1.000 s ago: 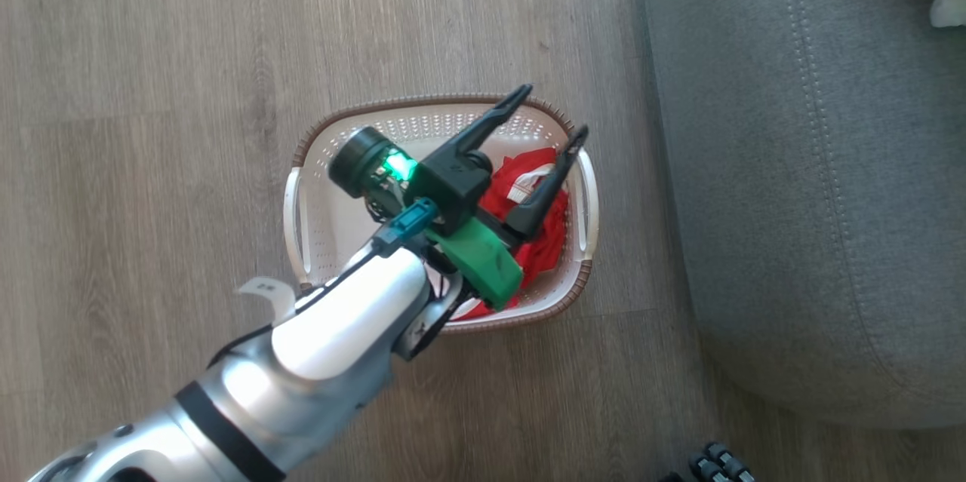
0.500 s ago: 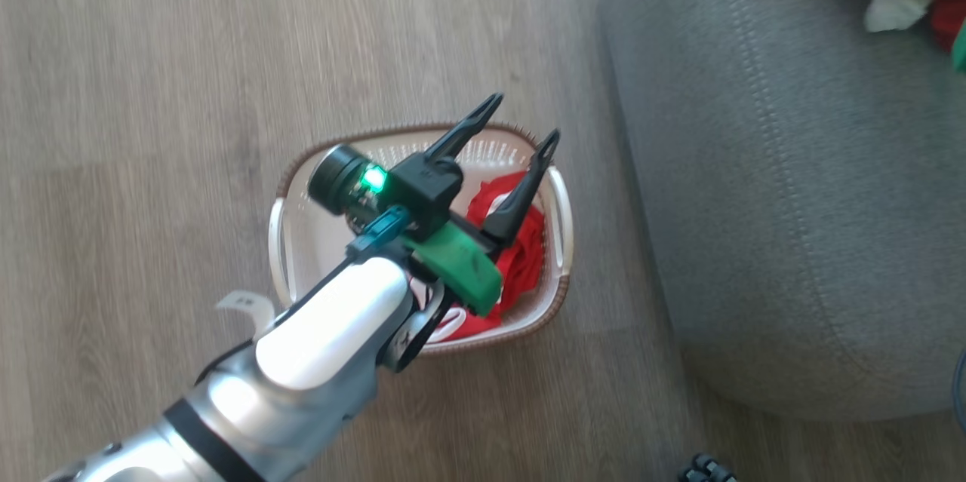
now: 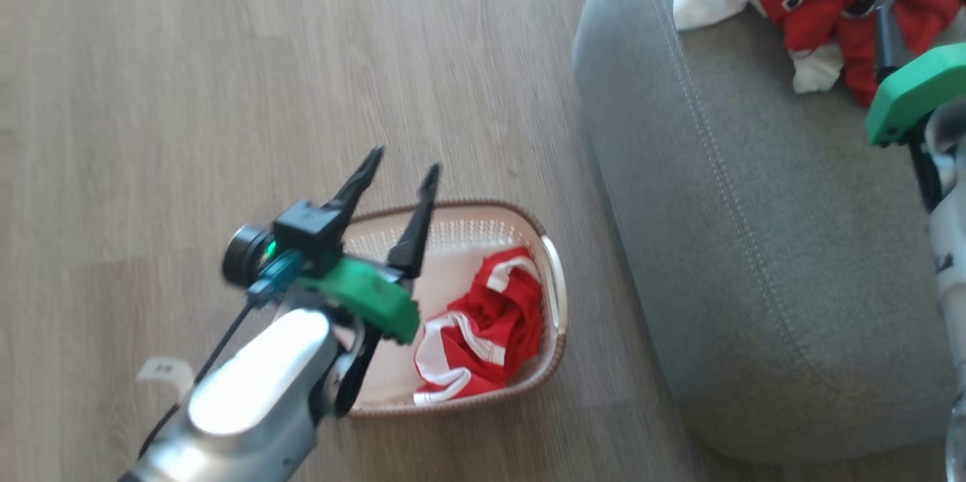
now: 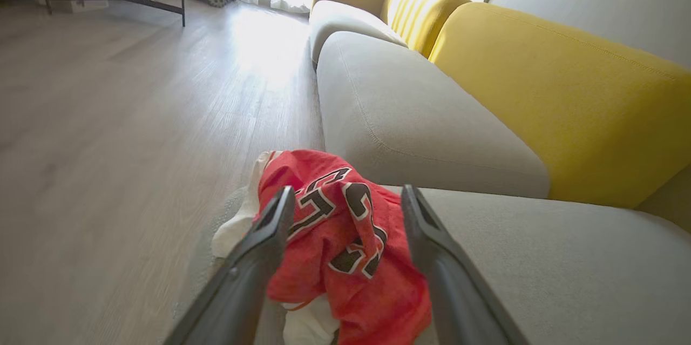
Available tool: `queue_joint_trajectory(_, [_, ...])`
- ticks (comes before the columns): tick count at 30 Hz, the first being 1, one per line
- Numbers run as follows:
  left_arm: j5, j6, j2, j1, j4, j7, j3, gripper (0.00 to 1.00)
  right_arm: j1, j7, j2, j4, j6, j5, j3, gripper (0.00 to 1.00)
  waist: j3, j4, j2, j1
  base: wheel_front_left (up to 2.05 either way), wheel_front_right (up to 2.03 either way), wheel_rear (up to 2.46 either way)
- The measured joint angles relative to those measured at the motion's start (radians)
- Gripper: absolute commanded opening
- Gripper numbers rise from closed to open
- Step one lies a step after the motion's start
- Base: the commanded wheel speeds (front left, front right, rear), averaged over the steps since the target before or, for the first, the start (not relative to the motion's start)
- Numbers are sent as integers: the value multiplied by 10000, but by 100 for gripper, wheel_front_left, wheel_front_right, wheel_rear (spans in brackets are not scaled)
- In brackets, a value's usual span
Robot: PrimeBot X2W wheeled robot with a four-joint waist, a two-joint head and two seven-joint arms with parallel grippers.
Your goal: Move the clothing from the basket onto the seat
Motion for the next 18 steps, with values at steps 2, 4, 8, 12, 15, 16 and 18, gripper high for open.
queue_joint_trajectory(2, [-150, 115, 123, 384, -6, -31, 251, 100, 217, 0, 75, -184, 0, 441, 167, 100, -301, 74, 0, 0, 0, 0, 0])
queue_joint_trajectory(4, [-278, 201, 267, 775, -2, -38, 512, 100, 494, 0, 136, -426, 0, 792, 359, 100, -583, 175, 0, 0, 0, 0, 0])
queue_joint_trajectory(8, [-474, 362, 431, 1571, -19, -88, 1007, 100, 1174, 0, 332, -1024, 0, 1269, 648, 100, -1070, 483, 0, 0, 0, 0, 0])
queue_joint_trajectory(12, [-531, 589, 713, 2512, -280, -88, 1789, 100, 1904, 0, 757, -1576, 0, 1371, 863, 100, -1480, 815, 0, 0, 0, 0, 0])
queue_joint_trajectory(15, [-481, 761, 978, 3265, -504, -88, 2441, 100, 2408, 0, 1085, -2111, 0, 1371, 844, 100, -1724, 1066, 0, 0, 0, 0, 0])
queue_joint_trajectory(16, [-430, 815, 1024, 3518, -602, -88, 2652, 100, 2598, 0, 1197, -2307, 0, 1371, 813, 100, -1798, 1152, 0, 0, 0, 0, 0])
queue_joint_trajectory(18, [-326, 894, 1080, 4007, -786, -88, 3035, 100, 3033, 0, 1430, -2755, 0, 1358, 688, 100, -1940, 1318, 0, 0, 0, 0, 0])
